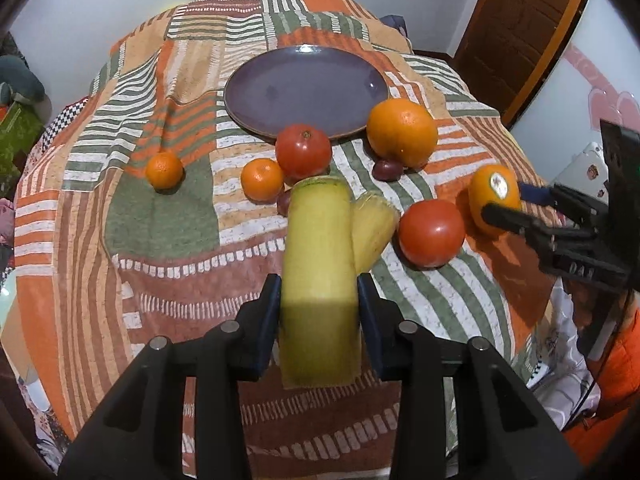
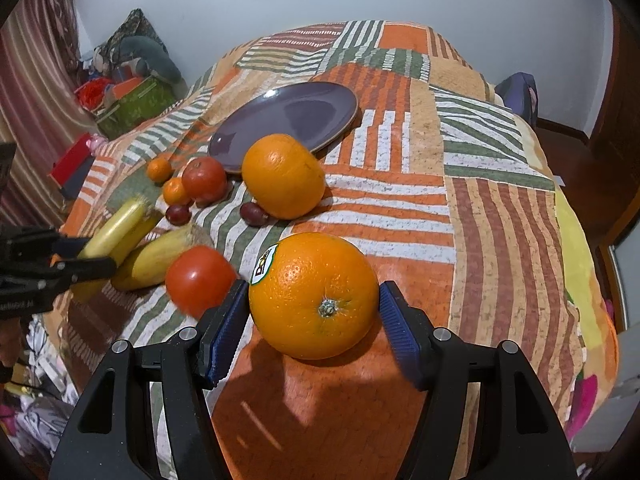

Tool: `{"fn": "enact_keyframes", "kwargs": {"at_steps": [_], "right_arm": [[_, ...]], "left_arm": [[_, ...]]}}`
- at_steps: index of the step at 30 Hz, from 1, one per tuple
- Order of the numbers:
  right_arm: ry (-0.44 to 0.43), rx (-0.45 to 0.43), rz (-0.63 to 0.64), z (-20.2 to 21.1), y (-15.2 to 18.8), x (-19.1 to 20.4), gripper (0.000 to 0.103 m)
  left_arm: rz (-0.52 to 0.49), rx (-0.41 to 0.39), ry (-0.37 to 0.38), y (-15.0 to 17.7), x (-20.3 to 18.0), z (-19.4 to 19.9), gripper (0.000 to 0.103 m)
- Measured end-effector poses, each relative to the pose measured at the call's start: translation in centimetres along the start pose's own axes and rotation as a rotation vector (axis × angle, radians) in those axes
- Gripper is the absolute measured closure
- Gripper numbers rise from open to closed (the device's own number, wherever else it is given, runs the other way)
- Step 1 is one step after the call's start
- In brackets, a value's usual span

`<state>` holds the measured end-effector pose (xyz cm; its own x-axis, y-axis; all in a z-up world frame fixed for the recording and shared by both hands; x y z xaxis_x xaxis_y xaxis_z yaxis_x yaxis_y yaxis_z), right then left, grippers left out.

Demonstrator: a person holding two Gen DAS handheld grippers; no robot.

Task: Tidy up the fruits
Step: 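Close the right tool on the stickered orange while the left tool grasps the yellow cylinder, then carry the orange and yellow cylinder with both tools over the purple plate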

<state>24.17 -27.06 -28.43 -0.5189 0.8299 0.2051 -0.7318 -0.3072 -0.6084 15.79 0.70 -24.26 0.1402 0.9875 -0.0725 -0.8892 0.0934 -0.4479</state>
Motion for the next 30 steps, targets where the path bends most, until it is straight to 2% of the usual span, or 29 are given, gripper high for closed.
{"fn": "enact_keyframes", "kwargs": {"at_steps": [5, 8, 12, 18, 24, 30], "right_arm": [[0.007, 0.008, 0.006, -0.2, 0.4, 0.2, 0.04], [0.0, 0.013, -0.007, -0.4, 0.4, 0.0, 0.039], [0.001, 0.015, -0.006, -0.6, 0.4, 0.1, 0.039], [0.024, 0.015, 0.008, -0.8, 0.3, 0.3, 0.041], [0.002, 0.009, -0.019, -0.4, 0.0, 0.0, 0.041], [-0.006, -0.04, -0.022, 0.8, -1.5, 0.2, 0.041]], "left_arm": [[0.019, 0.003, -0.02, -0.4, 0.4, -1.3, 0.065], [0.052, -0.015, 0.005, -0.5, 1.0, -1.4, 0.065], [0.057, -0.038, 0.001, -0.6, 0.9, -1.3, 0.065], [0.047, -0.083, -0.01, -1.2, 0.6, -0.4, 0.065], [0.043, -0.099, -0.001, -1.5, 0.8, 0.5, 0.065], [0.05, -0.147, 0.002, -1.9, 1.2, 2.3, 0.065]]}}
Point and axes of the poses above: each gripper's, at about its wrist camera, not at the fingertips, and z roughly against the way its jaws point, x to its left, y to its underside, the point moved 4 cm from there along -z, roughly the way its jaws point, and after that the axes turned 2 degrees about -y, right-handed, at the moved point
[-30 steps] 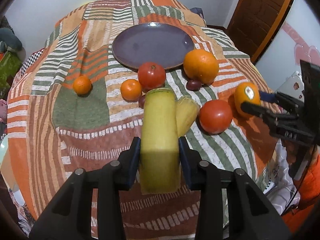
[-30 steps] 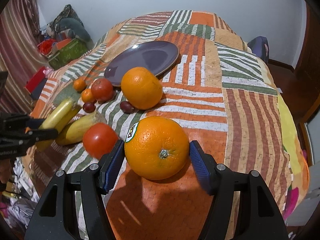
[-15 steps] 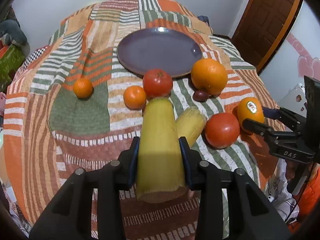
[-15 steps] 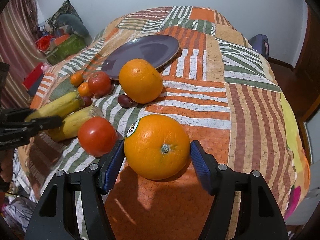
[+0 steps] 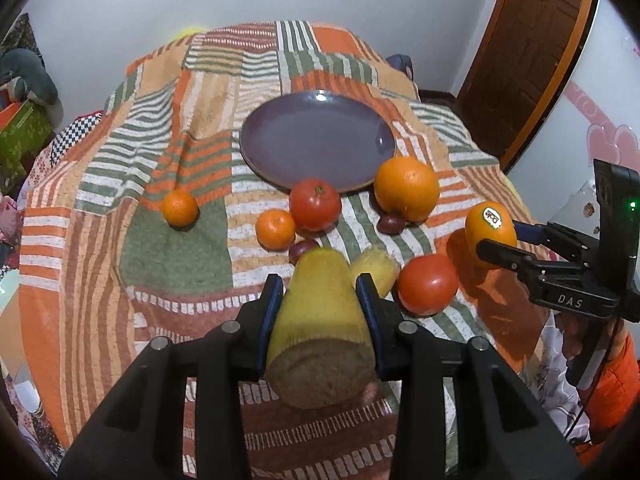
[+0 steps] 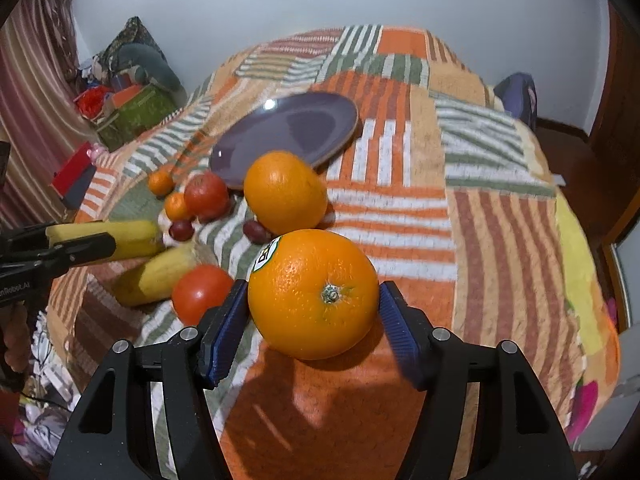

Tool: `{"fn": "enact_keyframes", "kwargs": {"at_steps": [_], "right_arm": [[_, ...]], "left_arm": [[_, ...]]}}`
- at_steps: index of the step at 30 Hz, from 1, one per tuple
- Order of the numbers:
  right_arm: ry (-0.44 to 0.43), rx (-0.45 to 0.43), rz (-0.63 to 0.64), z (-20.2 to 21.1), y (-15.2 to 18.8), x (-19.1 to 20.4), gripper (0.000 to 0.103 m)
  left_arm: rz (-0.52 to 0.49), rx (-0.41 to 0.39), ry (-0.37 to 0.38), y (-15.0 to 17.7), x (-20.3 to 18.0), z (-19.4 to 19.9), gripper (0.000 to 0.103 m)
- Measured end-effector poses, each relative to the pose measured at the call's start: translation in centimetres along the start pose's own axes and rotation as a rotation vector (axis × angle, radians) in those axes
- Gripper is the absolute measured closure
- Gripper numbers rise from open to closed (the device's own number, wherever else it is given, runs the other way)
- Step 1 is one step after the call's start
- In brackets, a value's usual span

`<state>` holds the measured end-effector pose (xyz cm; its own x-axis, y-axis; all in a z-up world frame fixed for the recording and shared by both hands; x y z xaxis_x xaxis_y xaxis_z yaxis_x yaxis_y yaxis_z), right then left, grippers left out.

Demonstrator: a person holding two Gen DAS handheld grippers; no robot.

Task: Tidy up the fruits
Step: 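Carry the orange and yellow cylinder with both tools over the purple plate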

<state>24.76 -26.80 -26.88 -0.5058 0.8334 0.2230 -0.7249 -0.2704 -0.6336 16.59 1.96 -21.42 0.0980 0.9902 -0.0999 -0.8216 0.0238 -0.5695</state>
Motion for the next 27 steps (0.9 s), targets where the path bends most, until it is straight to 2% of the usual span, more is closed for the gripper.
{"fn": "enact_keyframes", "kwargs": {"at_steps": [8, 19, 27], "right_arm": [[-0.002, -0.081, 0.015, 1.1, -2.8, 0.3, 0.041], [0.002, -0.133, 0.073, 0.8, -6.1, 1.0, 0.041], [0.003, -0.175, 0.106, 0.3, -9.0, 1.4, 0.041]], "left_arm": [[-0.012, -0.053, -0.004, -2.0, 0.0, 1.1, 0.065], [-0.04, -0.161, -0.027, -6.7, -0.3, 2.3, 0.065], [-0.04, -0.205, -0.056, -10.1, 0.4, 1.6, 0.065]]}}
Point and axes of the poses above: each gripper's, at about its wrist camera, not at the fingertips, and z roughly against the way its jaws point, x to its left, y to its underside, the point moved 4 cm from there along -z, roughly the way its jaws point, and after that the axes turned 2 degrees about -y, right-handed, at the moved point
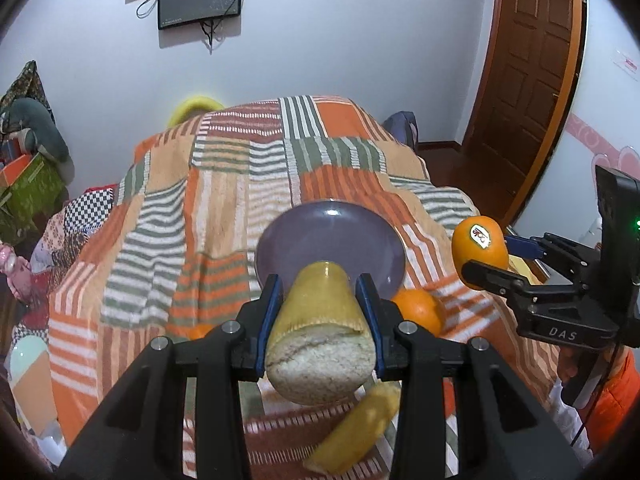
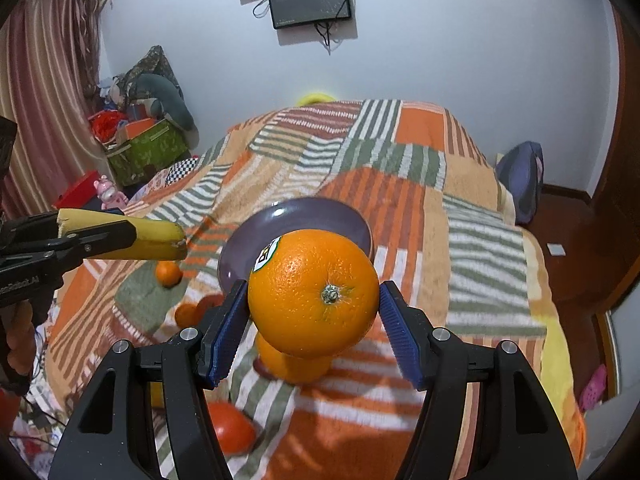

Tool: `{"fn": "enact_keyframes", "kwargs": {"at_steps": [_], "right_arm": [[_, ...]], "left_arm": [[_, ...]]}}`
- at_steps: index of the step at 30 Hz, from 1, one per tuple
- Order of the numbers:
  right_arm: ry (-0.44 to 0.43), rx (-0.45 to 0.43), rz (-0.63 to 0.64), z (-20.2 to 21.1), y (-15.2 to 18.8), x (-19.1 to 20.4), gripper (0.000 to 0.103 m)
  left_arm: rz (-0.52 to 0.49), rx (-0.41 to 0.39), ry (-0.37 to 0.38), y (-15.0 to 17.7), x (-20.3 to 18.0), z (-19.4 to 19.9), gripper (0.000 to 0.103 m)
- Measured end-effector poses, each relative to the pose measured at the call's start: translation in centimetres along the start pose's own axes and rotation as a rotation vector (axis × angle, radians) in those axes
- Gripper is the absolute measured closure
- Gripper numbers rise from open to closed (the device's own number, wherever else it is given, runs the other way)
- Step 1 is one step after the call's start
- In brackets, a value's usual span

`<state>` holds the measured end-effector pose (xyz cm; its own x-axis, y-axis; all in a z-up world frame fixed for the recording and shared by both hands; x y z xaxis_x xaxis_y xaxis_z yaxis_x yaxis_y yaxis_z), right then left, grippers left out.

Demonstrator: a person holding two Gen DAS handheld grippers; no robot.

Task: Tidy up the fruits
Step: 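Carry the orange and yellow cylinder with both tools over the purple plate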

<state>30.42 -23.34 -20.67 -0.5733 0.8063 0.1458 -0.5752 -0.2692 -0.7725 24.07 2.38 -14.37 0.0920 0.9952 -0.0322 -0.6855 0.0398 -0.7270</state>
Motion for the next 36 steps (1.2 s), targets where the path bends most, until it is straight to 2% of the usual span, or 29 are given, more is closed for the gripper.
{"fn": "enact_keyframes", "kwargs": {"at_steps": [11, 18, 24, 36], "right_arm": [[0.027, -0.032, 0.072, -2.5, -3.1, 0.3, 0.041], [0.031, -0.008, 0.1, -4.9, -4.3, 0.0, 0.041], [0.034, 0.035, 0.121, -7.2, -4.3, -0.2, 0.041], [0.029, 0.116, 0.145, -10.4, -3.6, -0.4, 0.041]], "left_arm": [[0.001, -0.016, -0.031, -3.6, 1.6, -3.2, 0.066], [-0.027, -0.005, -0.035, -5.5, 1.5, -5.7, 0.066], [-0.034, 0.045, -0.018, -6.1, 1.3, -8.7, 0.066], [-0.033, 0.166, 0.012, -4.8, 1.2, -14.3, 0.066]]}}
Point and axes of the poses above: each gripper's, at about its wrist camera, not at the fingertips, and z roughly against the way its jaws point, x to its left, y to its underside, the point moved 4 cm from there along -z, roughly the way its jaws point, and after that the axes turned 2 degrees about -y, right-handed, at the moved point
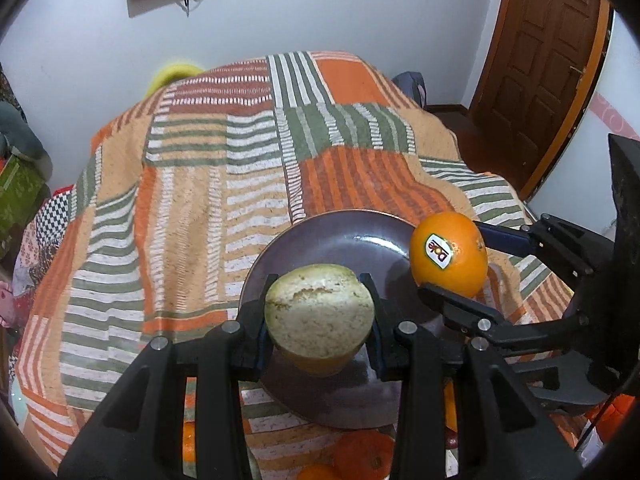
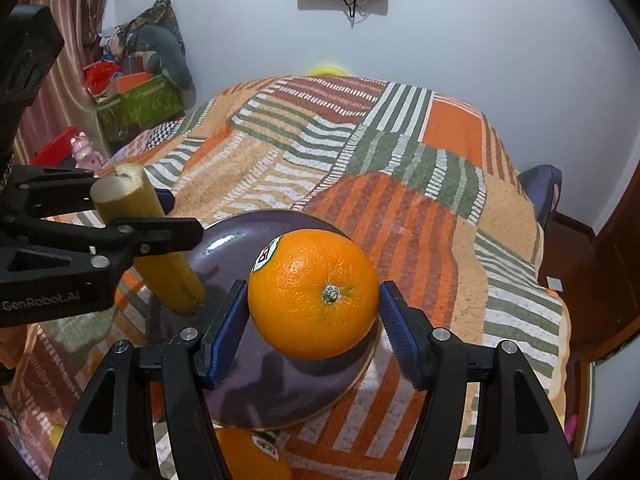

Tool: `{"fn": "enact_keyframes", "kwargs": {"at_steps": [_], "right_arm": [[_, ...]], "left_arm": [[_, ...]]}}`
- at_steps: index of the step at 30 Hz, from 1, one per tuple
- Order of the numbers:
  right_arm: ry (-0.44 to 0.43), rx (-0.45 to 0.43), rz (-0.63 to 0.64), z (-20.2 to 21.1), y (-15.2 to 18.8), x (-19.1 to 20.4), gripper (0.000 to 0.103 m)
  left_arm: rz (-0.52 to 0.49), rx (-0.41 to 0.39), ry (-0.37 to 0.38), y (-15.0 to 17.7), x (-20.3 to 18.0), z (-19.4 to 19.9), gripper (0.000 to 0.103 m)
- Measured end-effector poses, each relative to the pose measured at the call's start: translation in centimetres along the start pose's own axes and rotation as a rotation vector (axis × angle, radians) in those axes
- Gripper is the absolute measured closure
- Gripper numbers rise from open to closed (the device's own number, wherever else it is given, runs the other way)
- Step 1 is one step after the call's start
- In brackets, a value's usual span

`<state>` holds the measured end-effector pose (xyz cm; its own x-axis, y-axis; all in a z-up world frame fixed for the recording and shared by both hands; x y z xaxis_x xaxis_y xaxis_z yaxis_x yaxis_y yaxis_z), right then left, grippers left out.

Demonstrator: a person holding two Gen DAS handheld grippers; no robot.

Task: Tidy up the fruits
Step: 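Carry the orange and yellow cylinder with both tools over the purple plate, then open both tools to set the orange and cylinder on the plate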

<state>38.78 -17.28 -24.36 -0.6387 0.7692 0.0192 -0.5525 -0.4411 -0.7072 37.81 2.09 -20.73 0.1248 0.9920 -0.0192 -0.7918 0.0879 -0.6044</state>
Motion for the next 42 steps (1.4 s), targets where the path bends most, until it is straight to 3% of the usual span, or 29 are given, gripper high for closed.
{"fn": "enact_keyframes", "kwargs": {"at_steps": [18, 25, 30, 42], "right_arm": [[-0.037, 0.075, -0.033, -4.3, 0.1, -1.1, 0.041], [-0.049, 0.071, -0.045, -4.5, 0.0, -1.2, 0.041], [-0.048, 0.072, -0.04, -4.8, -0.2, -1.2, 0.041], [-0.042, 0.093, -0.028, -5.1, -0.2, -1.2, 0.04]], "left_arm": [[0.061, 0.036, -0.001, -1.8, 1.2, -4.5, 0.065], [0.066, 0.075, -0.037, -2.9, 1.5, -6.7, 0.064], [0.048, 0.122, -0.02, -2.4, 1.0, -7.7, 0.064], [0.057, 0.095, -0.038, -1.8, 1.7, -5.7, 0.064]]}}
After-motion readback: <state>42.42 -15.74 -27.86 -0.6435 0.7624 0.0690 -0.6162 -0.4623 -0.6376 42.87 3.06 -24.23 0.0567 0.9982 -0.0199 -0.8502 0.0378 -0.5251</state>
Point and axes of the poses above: each gripper's, at about its wrist camera, not at the fingertips, and z roughly against the way its jaws point, x to its left, y to its underside, the point moved 4 cm from there along -z, roughly the way its jaws point, and after that the axes turned 2 degrees about -y, right-handed, at the moved point
